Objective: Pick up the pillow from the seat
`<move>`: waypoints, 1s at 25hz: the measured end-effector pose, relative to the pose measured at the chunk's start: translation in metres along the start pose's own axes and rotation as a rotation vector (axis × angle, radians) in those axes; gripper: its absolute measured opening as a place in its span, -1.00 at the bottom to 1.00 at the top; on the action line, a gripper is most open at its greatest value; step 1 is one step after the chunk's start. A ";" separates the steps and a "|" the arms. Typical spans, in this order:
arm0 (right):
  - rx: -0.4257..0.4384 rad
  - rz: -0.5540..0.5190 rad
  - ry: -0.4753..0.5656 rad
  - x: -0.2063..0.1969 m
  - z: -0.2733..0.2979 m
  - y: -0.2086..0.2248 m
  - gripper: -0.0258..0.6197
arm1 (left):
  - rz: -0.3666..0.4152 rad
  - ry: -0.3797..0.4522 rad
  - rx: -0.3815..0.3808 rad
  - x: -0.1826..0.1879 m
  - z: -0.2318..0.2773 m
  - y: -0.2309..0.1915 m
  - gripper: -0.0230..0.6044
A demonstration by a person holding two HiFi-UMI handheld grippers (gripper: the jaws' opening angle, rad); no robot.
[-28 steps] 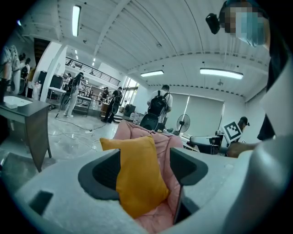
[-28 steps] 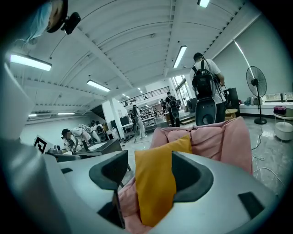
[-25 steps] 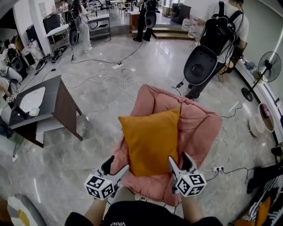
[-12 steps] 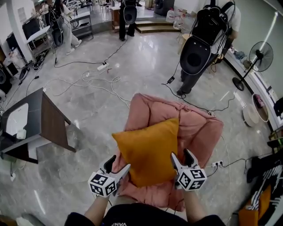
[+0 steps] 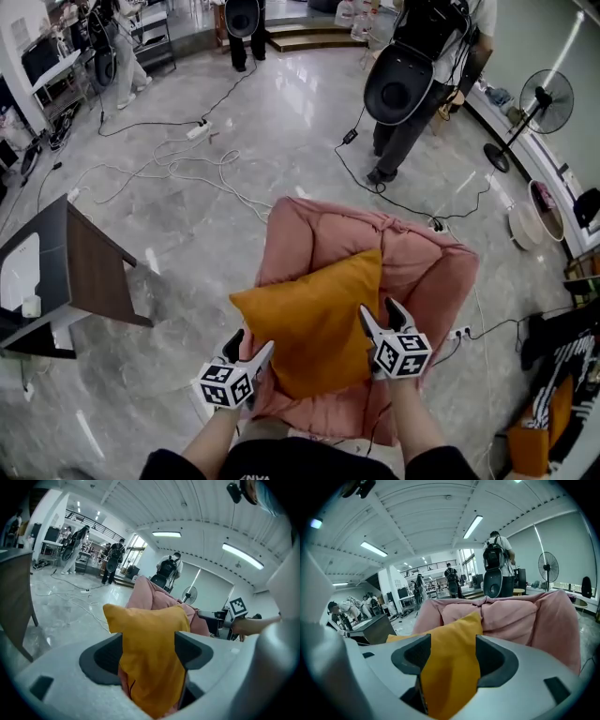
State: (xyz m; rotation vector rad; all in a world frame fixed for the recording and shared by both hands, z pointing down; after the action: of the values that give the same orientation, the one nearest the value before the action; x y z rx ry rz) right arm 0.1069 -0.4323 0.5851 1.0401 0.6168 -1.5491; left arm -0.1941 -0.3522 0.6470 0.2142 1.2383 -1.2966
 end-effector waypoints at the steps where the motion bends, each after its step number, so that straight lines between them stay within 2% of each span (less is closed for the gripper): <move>1: -0.003 0.014 -0.007 -0.002 0.007 0.004 -0.05 | -0.021 -0.005 0.000 -0.003 0.005 -0.003 0.17; 8: -0.001 0.125 -0.067 -0.015 0.047 0.030 0.01 | -0.187 -0.014 0.020 -0.016 0.033 -0.022 0.25; 13: 0.013 0.191 -0.108 -0.027 0.070 0.040 0.06 | -0.266 -0.036 0.002 -0.027 0.046 -0.029 0.27; 16: 0.054 0.252 -0.120 -0.033 0.078 0.039 0.06 | -0.273 -0.053 -0.007 -0.029 0.053 -0.029 0.27; 22: 0.090 0.281 -0.135 -0.042 0.082 0.031 -0.21 | -0.278 -0.073 0.013 -0.031 0.062 -0.032 0.24; 25: 0.076 0.241 -0.145 -0.045 0.076 0.026 -0.34 | -0.278 -0.076 0.006 -0.033 0.062 -0.029 0.02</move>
State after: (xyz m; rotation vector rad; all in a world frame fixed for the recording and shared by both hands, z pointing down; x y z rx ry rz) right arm 0.1097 -0.4797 0.6646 1.0099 0.3218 -1.4287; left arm -0.1752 -0.3874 0.7118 -0.0044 1.2291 -1.5323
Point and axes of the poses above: the fingertips, and each gripper's own axes: z forward along the fingers, y to its right, x out of its top, the point moved 4 cm from there along -z, backward along the fingers, and after that the axes turned 4 degrees about -x, right-handed, at the moved point
